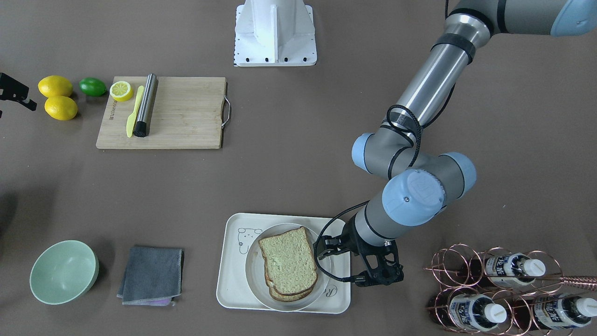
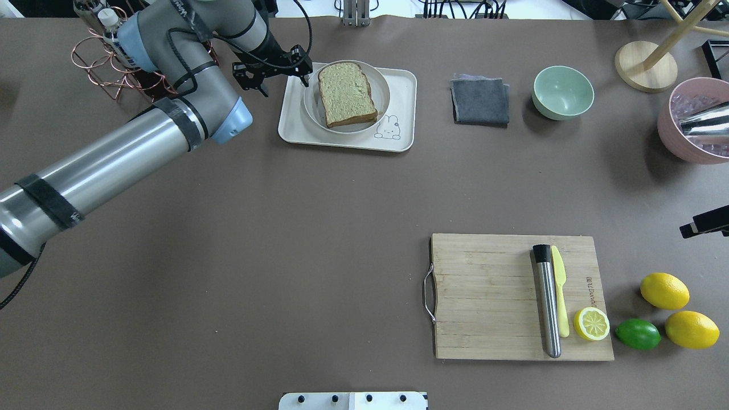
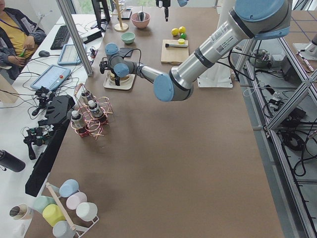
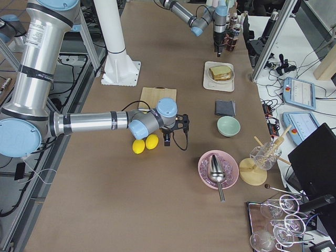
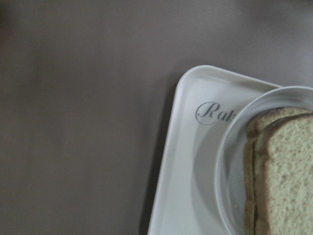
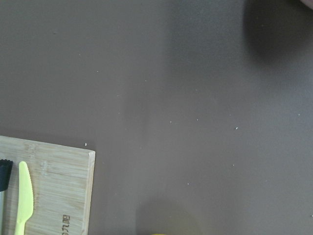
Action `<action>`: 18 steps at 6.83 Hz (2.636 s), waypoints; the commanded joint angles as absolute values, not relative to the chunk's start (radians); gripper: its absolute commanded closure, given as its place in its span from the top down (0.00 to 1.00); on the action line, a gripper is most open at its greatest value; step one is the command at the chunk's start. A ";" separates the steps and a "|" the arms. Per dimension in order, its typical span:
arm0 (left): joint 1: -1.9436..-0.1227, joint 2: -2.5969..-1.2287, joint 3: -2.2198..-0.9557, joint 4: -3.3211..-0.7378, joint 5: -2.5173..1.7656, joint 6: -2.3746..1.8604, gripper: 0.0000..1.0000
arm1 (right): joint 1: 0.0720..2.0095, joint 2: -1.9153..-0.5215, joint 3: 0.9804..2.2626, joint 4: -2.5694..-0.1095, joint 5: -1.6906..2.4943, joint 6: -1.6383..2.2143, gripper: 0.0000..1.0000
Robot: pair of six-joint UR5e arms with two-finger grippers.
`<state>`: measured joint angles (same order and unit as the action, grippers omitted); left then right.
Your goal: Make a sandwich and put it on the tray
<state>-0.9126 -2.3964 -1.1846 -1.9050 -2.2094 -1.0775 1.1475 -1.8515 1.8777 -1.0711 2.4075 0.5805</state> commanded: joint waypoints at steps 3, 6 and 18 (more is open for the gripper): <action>-0.972 -2.001 -1.814 -1.475 -2.206 -0.716 0.97 | 1.160 -1.848 1.870 -1.121 2.382 0.565 0.99; -1.099 -1.629 -2.070 -1.448 -2.206 -0.388 0.97 | 1.332 -1.850 1.870 -1.291 2.381 0.291 0.99; -1.486 -1.351 -1.896 -1.542 -2.298 0.117 0.98 | 1.488 -1.829 1.864 -1.459 2.299 -0.006 0.99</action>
<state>-1.4754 -1.3512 -1.9101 -1.5401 -2.3026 0.1134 1.4896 -1.8485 1.8588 -1.4583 2.2932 -0.0081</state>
